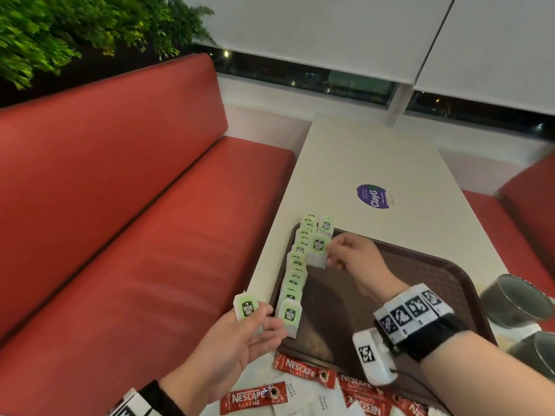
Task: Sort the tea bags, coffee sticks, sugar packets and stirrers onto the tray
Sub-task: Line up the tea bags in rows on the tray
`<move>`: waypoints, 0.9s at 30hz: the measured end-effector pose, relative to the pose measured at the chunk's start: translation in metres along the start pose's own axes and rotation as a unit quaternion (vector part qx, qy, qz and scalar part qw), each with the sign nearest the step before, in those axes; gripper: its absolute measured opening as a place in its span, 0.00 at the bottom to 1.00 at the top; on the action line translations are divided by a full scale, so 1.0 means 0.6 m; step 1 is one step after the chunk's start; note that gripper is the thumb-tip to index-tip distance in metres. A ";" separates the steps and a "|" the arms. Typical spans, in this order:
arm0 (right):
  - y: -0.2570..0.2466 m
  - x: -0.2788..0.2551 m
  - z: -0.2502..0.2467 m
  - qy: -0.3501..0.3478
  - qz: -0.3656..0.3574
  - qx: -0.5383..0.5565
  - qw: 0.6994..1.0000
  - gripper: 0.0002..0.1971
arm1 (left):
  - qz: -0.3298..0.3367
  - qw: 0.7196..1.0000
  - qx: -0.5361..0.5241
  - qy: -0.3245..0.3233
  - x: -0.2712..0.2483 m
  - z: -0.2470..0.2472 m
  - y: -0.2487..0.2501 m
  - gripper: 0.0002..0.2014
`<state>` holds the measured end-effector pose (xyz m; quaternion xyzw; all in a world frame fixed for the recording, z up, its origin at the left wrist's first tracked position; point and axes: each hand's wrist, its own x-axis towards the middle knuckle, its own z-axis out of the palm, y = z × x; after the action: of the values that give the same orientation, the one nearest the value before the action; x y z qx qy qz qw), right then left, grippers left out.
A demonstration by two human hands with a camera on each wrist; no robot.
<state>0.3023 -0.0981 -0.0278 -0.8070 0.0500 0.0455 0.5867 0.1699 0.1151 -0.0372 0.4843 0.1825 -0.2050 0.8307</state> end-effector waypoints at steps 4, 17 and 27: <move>0.027 0.088 -0.021 0.093 0.017 -0.054 0.994 0.06 | -0.004 0.999 -0.025 0.019 -0.002 -0.015 -0.002 0.11; 0.069 0.205 0.008 0.092 0.116 -0.174 0.974 0.03 | 0.022 0.998 -0.031 0.050 -0.014 -0.041 -0.001 0.06; 0.055 0.192 -0.009 0.125 0.100 -0.199 0.967 0.04 | 0.027 0.999 -0.012 0.043 -0.016 -0.044 -0.009 0.07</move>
<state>0.4121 -0.1167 -0.0723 -0.8976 0.1935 0.0121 0.3959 0.1559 0.1374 -0.0486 0.4871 0.2074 -0.1589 0.8333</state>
